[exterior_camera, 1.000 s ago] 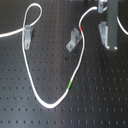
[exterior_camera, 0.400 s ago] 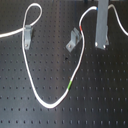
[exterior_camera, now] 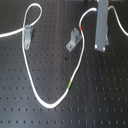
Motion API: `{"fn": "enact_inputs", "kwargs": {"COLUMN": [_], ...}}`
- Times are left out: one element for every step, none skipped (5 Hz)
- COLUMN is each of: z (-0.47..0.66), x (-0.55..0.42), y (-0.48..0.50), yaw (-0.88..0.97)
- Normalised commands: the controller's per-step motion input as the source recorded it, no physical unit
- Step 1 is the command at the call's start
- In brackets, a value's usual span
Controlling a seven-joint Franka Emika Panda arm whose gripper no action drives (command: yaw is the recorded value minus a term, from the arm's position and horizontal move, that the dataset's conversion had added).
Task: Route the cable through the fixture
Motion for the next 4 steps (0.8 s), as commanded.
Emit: {"fn": "enact_inputs", "kwargs": {"z": [0.46,0.07,0.56,0.61], "x": [-0.164,-0.001,-0.038,-0.042], "y": [0.141,0.001,0.151,0.181], "yaw": [0.0,0.0,-0.01,0.0]}}
